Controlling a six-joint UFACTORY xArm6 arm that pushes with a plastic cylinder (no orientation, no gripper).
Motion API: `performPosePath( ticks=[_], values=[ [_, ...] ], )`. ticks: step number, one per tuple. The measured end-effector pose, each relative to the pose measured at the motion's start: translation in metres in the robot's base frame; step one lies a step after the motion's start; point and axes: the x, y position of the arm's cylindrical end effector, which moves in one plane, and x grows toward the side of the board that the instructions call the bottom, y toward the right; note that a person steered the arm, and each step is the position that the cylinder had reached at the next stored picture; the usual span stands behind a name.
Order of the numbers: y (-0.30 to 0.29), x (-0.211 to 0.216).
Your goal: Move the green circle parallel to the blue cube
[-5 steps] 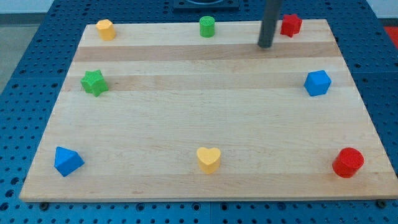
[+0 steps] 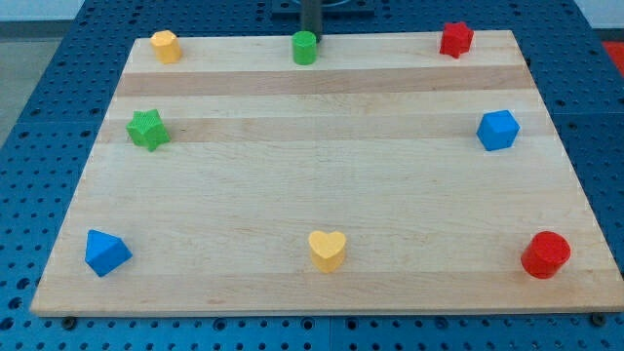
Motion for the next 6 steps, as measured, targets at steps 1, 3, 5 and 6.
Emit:
performPosePath(
  ticks=[1,3,5,6],
  values=[
    [-0.018,0.015],
    [-0.019,0.059],
    [-0.008,0.107],
    [0.014,0.129]
  ],
)
